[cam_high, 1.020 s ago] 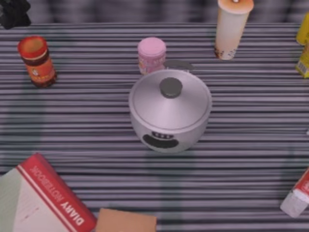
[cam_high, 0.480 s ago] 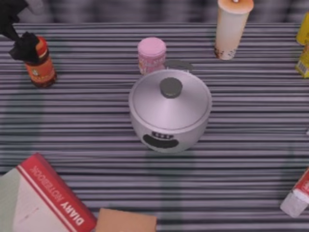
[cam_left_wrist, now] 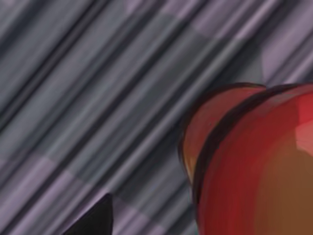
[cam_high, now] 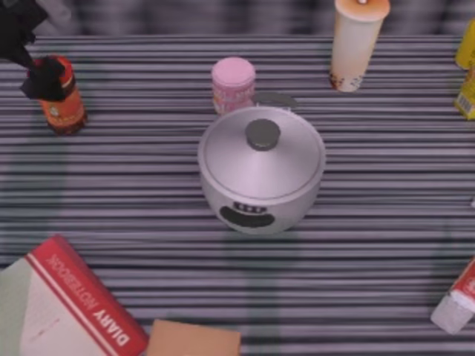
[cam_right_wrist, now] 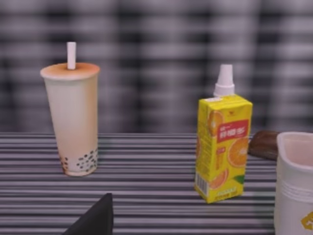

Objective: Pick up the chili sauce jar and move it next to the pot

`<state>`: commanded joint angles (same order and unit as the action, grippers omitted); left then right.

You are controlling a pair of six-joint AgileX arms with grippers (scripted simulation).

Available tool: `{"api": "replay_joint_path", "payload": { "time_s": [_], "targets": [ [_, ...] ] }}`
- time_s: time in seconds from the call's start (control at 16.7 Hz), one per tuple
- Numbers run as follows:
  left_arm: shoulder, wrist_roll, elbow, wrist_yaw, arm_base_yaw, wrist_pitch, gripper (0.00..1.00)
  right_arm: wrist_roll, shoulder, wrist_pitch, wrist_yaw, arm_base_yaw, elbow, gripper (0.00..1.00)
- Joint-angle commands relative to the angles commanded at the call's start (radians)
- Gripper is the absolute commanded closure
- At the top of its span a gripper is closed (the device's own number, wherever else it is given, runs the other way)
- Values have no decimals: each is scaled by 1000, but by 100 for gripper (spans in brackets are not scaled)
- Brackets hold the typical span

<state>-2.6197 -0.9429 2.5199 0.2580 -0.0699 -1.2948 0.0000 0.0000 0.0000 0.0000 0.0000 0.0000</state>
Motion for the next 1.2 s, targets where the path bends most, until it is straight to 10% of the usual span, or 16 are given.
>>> {"api": "replay_joint_path", "payload": {
  "time_s": [0.48, 1.2],
  "targets": [
    [-8, 11, -85, -2, 11, 95, 0, 0, 0, 0, 0, 0, 0, 0],
    [-8, 11, -85, -2, 11, 95, 90, 0, 0, 0, 0, 0, 0, 0]
  ]
}}
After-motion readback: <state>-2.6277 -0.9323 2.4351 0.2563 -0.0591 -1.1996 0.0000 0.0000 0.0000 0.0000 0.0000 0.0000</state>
